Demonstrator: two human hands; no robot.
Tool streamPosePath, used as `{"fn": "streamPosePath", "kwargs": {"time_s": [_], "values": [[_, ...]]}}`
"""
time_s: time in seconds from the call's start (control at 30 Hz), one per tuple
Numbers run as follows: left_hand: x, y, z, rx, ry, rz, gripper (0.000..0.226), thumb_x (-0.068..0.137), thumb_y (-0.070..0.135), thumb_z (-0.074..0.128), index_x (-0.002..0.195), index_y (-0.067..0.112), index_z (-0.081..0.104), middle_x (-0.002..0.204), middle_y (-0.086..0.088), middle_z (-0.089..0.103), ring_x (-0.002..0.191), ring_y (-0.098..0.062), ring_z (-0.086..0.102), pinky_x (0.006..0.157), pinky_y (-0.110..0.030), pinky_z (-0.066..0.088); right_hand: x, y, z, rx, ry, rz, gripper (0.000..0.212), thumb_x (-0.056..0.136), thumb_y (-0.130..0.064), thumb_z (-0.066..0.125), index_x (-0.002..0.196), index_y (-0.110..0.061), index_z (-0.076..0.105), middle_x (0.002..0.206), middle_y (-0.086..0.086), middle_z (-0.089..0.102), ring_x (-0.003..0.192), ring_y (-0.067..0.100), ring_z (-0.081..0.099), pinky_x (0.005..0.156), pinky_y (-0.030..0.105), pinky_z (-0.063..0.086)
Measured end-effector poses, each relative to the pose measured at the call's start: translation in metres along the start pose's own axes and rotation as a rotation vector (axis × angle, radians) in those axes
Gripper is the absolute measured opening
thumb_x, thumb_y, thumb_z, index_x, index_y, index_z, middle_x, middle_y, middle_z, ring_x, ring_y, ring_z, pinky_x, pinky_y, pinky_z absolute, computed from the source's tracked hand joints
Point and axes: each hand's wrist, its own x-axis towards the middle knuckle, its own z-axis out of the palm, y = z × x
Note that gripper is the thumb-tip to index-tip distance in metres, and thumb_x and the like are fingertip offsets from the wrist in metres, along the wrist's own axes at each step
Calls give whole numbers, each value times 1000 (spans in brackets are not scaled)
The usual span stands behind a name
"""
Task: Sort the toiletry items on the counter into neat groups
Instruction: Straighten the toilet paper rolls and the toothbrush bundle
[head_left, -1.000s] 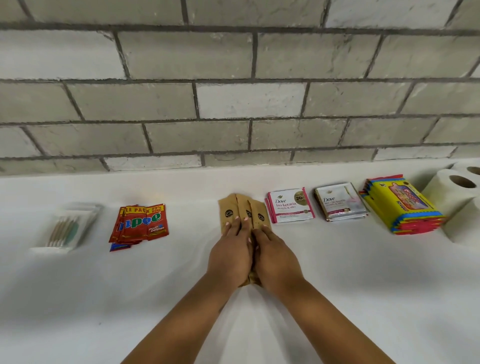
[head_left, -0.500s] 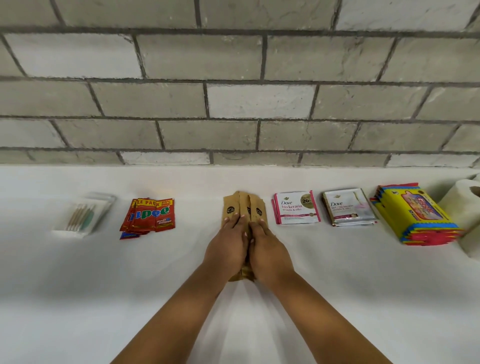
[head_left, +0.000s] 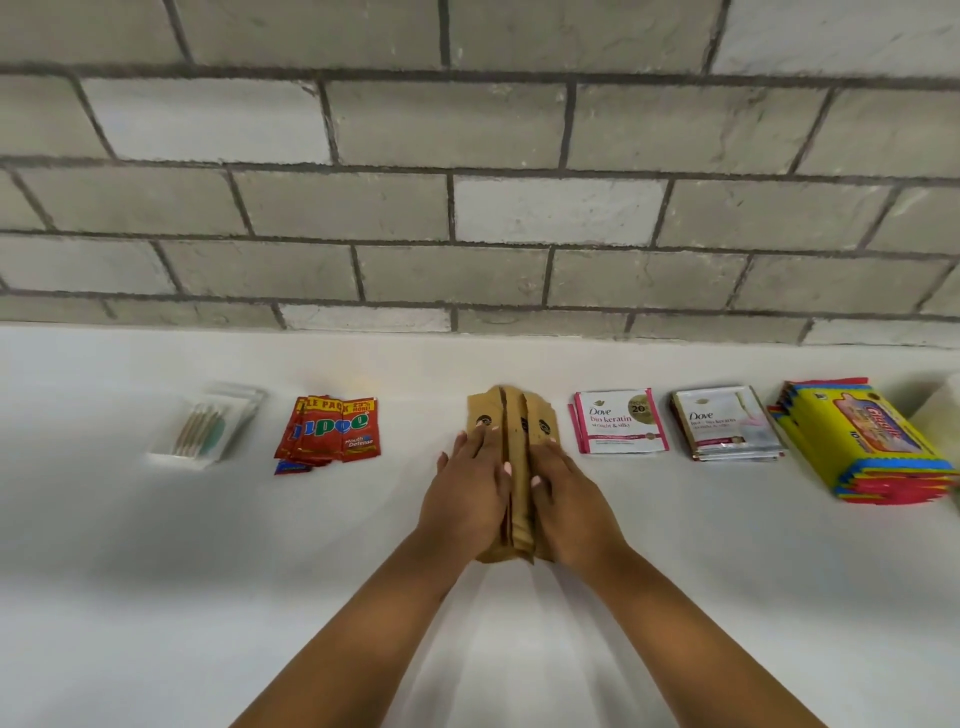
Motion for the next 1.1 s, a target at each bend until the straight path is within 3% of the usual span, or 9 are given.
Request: {"fn": "streamPosePath", "kwargs": {"time_s": [0.1,0.17,0.23,0.33,0.43,0.5,0.63,0.77,1.1], "values": [[-6,-21,-18,-16,27,9,51,101,31,26,150,21,14,160,0,10,148,-23,3,119,-41,3,-2,-5,-5,77,25,69,40,99,-34,28,134,-22,45,138,-2,47,124,15,50,110,37,38],[-11,-44,-34,-74,98,9,49,101,26,31,149,22,20,158,2,15,148,-20,7,120,-41,10,-4,-11,-8,83,85,82,33,101,-27,31,130,-23,47,131,-2,53,115,13,54,107,33,39],[-14,-71,-52,-154,218,-9,46,100,19,35,146,21,31,155,1,28,145,-18,21,119,-38,21,-3,-25,-10,-25,143,32,45,98,-32,29,139,-17,41,144,4,44,130,23,45,109,31,31],[-9,-114,-74,-248,313,-105,43,98,11,37,140,16,41,148,-4,40,136,-21,39,113,-35,32,6,-62,-2,-44,161,-28,52,96,-34,33,145,-19,33,153,-1,31,139,18,34,112,23,22],[-2,-154,-84,-221,224,-213,47,98,13,36,144,14,31,152,-11,31,138,-28,33,114,-45,29,24,-107,25,8,78,-123,45,97,-15,43,141,-24,40,153,-5,31,138,13,35,108,14,20],[-1,-174,-84,-118,93,-237,52,99,18,33,148,13,17,157,-12,16,145,-29,16,118,-49,16,39,-132,54,-49,-41,-161,47,98,-17,39,145,-24,33,156,-3,25,140,17,33,114,26,22],[-2,-192,-80,5,-42,-204,59,101,30,28,151,17,1,160,-7,-5,148,-25,-4,117,-49,0,63,-159,107,-117,-175,-166,50,99,-18,34,148,-19,24,157,5,22,144,24,21,118,41,11],[-1,-194,-76,102,-101,-172,59,102,34,22,150,14,-4,160,-8,-8,147,-25,-6,117,-46,-4,69,-164,127,-247,-238,-126,51,101,-27,28,151,-20,15,160,6,9,148,27,3,118,45,1],[9,-163,-61,177,-133,-106,61,101,34,22,150,9,-5,159,-14,-5,147,-33,-5,118,-43,0,65,-140,115,-236,-177,-63,53,101,-24,28,151,-23,12,160,2,7,148,22,1,119,37,-1]]}}
